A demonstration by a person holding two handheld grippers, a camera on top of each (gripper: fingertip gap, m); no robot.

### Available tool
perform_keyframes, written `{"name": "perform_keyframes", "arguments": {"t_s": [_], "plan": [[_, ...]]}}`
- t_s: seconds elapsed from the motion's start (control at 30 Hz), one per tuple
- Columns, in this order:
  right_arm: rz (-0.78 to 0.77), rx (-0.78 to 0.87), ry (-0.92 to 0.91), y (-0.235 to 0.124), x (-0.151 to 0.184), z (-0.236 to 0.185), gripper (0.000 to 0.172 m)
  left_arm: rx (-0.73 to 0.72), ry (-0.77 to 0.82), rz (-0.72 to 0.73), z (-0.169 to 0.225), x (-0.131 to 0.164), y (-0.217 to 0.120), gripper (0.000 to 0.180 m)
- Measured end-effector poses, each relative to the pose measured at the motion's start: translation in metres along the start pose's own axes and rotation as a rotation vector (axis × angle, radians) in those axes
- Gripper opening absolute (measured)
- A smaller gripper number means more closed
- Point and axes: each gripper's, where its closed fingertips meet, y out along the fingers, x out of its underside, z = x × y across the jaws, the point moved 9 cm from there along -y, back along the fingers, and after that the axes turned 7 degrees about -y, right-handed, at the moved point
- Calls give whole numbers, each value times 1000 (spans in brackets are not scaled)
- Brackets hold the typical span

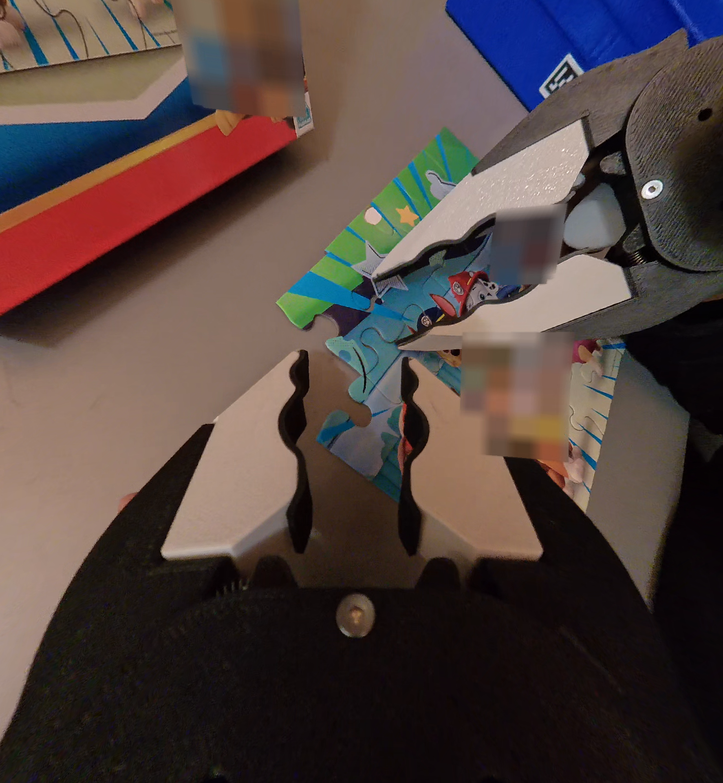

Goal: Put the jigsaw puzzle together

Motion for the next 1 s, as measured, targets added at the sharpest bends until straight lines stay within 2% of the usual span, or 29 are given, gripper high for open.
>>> {"name": "perform_keyframes", "arguments": {"t_s": [0.2, 0.47, 1.0], "plan": [[47, 16, 29, -10, 4, 5, 31, -56, 30, -30, 2, -1, 6, 36], [88, -23, 71, -2, 9, 6, 27, -117, 80, -75, 7, 0, 18, 31], [97, -14, 78, 1, 11, 7, 23, -117, 58, -73, 6, -2, 20, 22]]}}
